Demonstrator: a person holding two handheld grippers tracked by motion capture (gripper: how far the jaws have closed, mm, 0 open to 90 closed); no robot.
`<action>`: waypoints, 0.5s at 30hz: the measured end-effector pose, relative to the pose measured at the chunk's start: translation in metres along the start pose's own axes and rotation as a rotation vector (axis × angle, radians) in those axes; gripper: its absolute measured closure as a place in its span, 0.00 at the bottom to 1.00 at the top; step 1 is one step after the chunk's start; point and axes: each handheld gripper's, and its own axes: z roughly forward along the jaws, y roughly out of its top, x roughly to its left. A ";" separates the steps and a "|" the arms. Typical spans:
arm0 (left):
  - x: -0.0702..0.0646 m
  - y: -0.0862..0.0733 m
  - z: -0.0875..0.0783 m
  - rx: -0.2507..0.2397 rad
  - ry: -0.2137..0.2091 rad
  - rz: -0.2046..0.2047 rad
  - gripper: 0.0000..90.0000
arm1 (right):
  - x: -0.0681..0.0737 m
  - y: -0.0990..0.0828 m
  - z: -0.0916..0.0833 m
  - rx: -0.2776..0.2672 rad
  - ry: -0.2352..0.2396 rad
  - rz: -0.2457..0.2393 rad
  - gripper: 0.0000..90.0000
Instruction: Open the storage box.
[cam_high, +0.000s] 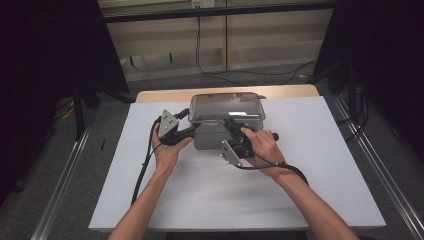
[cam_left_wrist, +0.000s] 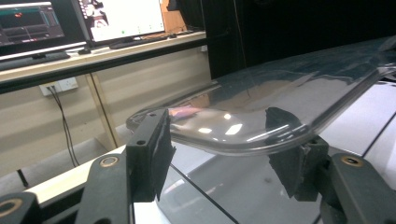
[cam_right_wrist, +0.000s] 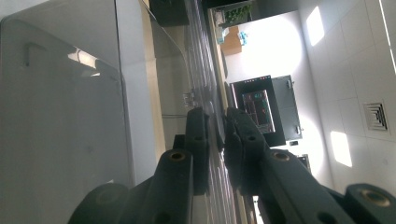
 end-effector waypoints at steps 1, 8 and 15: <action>0.000 0.000 0.001 -0.003 0.001 0.002 0.45 | 0.000 0.000 0.000 -0.001 0.000 -0.004 0.88; 0.001 0.001 0.004 -0.026 0.010 -0.023 0.45 | -0.001 -0.001 0.000 -0.002 -0.006 0.003 0.85; 0.001 0.002 0.003 -0.022 0.011 -0.008 0.48 | -0.003 -0.005 -0.002 0.003 -0.017 0.054 0.74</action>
